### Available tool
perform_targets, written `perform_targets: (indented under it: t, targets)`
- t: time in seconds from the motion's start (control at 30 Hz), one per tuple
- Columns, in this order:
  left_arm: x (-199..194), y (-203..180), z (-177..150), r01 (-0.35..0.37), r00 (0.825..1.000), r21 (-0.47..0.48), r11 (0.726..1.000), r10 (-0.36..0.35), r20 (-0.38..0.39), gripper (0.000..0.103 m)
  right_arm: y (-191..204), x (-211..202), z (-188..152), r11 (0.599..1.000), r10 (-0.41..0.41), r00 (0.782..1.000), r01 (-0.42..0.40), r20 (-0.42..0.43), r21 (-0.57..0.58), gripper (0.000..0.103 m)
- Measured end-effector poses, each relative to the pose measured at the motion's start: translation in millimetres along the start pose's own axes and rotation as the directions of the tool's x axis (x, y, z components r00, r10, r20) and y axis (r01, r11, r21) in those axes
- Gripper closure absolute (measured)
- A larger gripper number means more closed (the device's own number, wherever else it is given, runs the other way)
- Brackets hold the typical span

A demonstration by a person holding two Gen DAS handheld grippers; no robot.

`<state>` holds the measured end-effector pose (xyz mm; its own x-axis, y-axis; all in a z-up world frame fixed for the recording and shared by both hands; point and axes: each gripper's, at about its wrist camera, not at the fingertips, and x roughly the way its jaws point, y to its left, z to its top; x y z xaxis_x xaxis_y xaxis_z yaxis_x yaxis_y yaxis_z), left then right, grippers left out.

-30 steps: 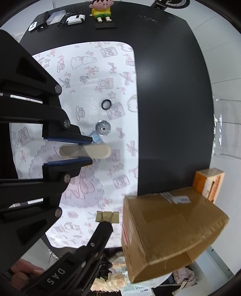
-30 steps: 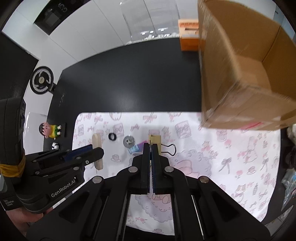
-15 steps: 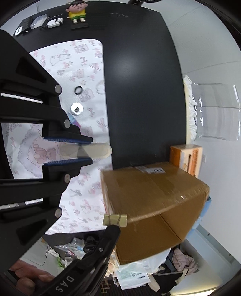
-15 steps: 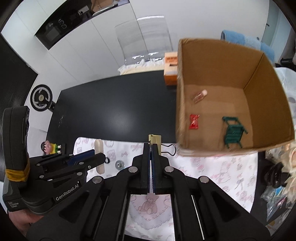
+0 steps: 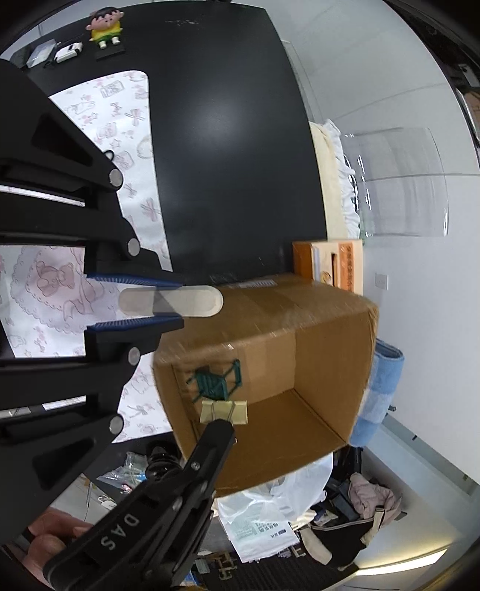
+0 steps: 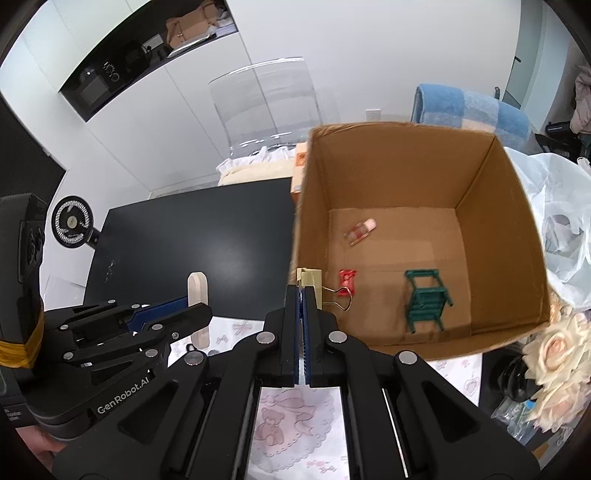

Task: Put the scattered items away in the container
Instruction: 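Carry the clip with the right tool while the left carries the stick to the box, then open the right tool to drop the clip while the left lowers the stick into the box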

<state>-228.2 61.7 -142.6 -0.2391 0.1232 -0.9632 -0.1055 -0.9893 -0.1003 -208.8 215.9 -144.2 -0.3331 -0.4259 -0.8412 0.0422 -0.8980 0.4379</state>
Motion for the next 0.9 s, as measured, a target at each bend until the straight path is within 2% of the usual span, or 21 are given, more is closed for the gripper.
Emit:
perform_targets:
  t: [0.4, 0.9]
  targets:
    - [28, -56, 32, 0.025, 0.999, 0.059, 0.998, -0.024, -0.021, 0.087, -58, -6, 24, 0.998, -0.038, 0.999, 0.037, 0.012, 0.042, 0.101]
    - [76, -110, 59, 0.031, 0.998, 0.077, 0.997, -0.027, -0.058, 0.087, -136, 13, 37, 0.994, -0.053, 0.998, 0.056, -0.031, 0.098, 0.101]
